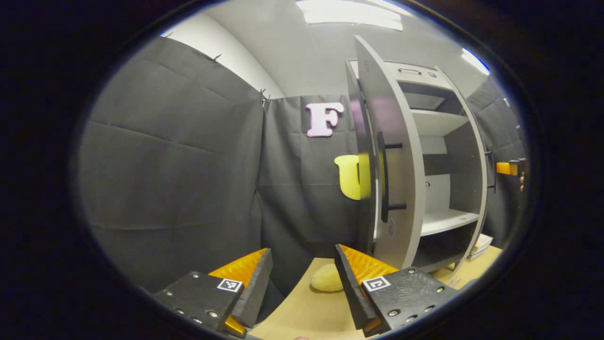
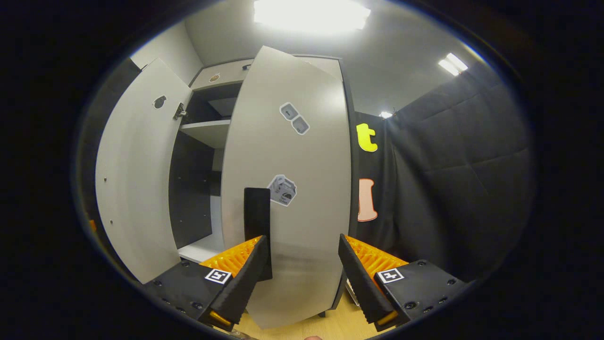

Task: Grasp the bottle in the cabinet with the left hand and place it on the coaster, then close the right door with the right hand and the left door with the left hand.

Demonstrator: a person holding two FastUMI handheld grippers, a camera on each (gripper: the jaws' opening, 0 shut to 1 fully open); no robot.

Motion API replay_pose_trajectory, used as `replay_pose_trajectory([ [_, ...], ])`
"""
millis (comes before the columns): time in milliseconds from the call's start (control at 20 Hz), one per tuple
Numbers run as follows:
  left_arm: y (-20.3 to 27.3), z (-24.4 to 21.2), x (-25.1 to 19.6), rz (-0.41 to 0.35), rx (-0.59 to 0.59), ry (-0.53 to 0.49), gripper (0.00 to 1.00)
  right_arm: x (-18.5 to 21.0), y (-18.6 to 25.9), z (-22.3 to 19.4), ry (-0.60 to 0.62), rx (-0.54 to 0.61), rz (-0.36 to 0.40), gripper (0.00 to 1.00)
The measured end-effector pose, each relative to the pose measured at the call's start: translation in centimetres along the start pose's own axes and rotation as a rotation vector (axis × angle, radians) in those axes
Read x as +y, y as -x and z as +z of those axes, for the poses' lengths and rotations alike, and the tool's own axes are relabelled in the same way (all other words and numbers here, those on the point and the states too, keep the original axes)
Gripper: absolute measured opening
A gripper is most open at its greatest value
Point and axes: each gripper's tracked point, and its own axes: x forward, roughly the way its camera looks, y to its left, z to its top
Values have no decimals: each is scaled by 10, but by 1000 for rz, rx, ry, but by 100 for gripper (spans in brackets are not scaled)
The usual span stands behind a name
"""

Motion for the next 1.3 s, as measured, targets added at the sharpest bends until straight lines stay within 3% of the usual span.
replay_pose_trajectory([
  [600, -68, 60, -29, -67, -23, 6, 77, -62, 44, -62, 10, 109, -130, 93],
  [650, -72, 65, -32, -70, -28, 11, 77, -67, 47, -65, 5, 117, -136, 96],
  [1300, -80, 85, -59, -64, -55, -35, 77, -130, 71, -76, -17, 140, -186, 96],
])
